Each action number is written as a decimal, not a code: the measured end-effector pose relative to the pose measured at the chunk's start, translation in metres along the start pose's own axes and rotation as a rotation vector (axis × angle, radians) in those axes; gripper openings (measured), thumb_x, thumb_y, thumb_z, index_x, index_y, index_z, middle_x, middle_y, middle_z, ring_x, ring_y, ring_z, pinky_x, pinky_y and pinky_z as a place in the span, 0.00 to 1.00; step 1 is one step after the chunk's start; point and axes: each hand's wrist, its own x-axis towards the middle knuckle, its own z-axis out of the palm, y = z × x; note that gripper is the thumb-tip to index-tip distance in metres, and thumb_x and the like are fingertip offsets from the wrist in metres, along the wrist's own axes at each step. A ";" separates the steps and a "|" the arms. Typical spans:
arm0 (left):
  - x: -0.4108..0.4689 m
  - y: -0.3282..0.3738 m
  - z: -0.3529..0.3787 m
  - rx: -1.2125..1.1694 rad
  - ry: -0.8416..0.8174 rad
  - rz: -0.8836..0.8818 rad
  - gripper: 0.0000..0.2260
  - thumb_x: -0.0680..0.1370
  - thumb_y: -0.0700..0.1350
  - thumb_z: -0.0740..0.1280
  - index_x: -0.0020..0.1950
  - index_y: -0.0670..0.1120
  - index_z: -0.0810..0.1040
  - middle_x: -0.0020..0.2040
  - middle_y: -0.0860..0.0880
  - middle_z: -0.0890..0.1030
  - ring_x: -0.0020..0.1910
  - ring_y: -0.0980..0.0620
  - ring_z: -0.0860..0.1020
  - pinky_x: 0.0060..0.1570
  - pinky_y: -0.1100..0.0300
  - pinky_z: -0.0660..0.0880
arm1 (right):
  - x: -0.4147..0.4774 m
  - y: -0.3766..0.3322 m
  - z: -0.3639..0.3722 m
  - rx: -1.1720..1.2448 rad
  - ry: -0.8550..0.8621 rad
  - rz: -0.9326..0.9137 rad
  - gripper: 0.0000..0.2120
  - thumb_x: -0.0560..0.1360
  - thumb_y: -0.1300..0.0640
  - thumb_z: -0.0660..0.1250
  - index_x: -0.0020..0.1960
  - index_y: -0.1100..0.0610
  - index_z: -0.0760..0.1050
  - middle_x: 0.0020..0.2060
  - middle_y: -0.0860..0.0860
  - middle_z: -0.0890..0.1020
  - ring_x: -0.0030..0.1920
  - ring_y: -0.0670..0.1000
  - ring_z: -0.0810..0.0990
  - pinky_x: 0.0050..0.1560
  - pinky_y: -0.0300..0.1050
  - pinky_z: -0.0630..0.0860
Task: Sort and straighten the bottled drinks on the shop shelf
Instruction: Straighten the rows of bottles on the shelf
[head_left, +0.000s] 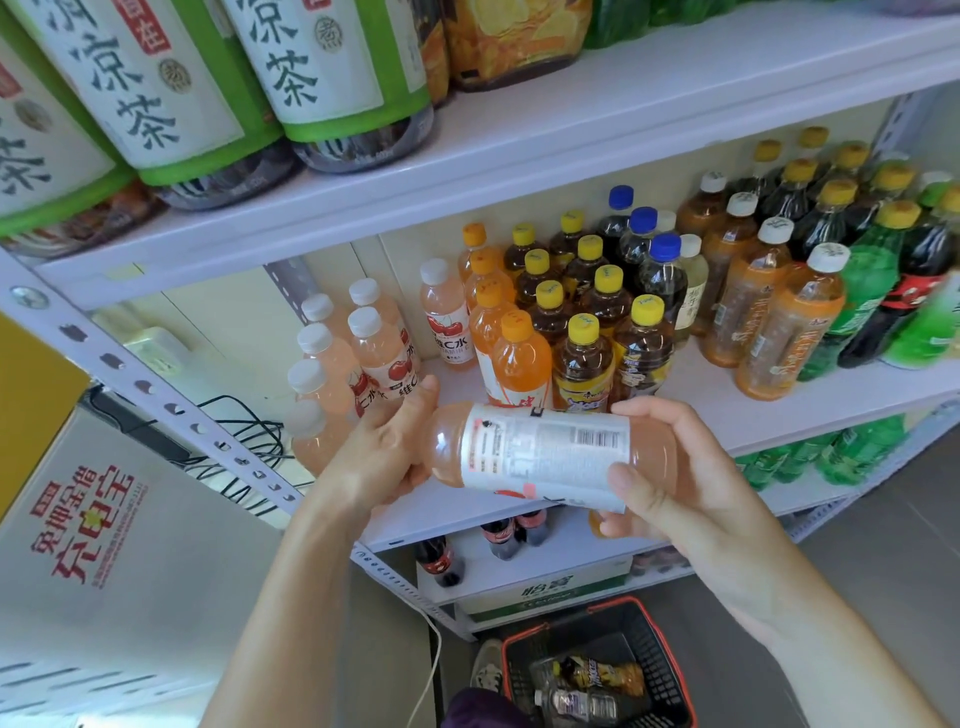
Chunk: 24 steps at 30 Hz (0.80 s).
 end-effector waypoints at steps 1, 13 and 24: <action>0.001 -0.001 0.001 -0.048 -0.012 -0.013 0.22 0.80 0.61 0.59 0.30 0.52 0.76 0.22 0.53 0.67 0.20 0.57 0.61 0.21 0.68 0.56 | 0.000 -0.002 0.000 -0.093 -0.019 -0.017 0.29 0.69 0.41 0.74 0.67 0.44 0.69 0.56 0.47 0.80 0.51 0.54 0.83 0.46 0.50 0.83; 0.006 -0.006 0.003 -0.197 0.126 0.342 0.12 0.79 0.52 0.60 0.50 0.52 0.83 0.49 0.43 0.81 0.42 0.45 0.75 0.37 0.51 0.70 | 0.015 -0.002 0.007 0.317 0.110 0.216 0.19 0.67 0.43 0.71 0.55 0.49 0.79 0.44 0.57 0.85 0.32 0.57 0.82 0.28 0.46 0.79; 0.015 -0.014 -0.008 -0.234 -0.001 0.048 0.24 0.74 0.67 0.64 0.47 0.47 0.82 0.25 0.50 0.66 0.21 0.56 0.60 0.20 0.66 0.58 | 0.004 -0.016 0.001 -0.237 0.011 -0.132 0.26 0.64 0.60 0.75 0.59 0.44 0.75 0.63 0.43 0.74 0.60 0.48 0.77 0.49 0.46 0.81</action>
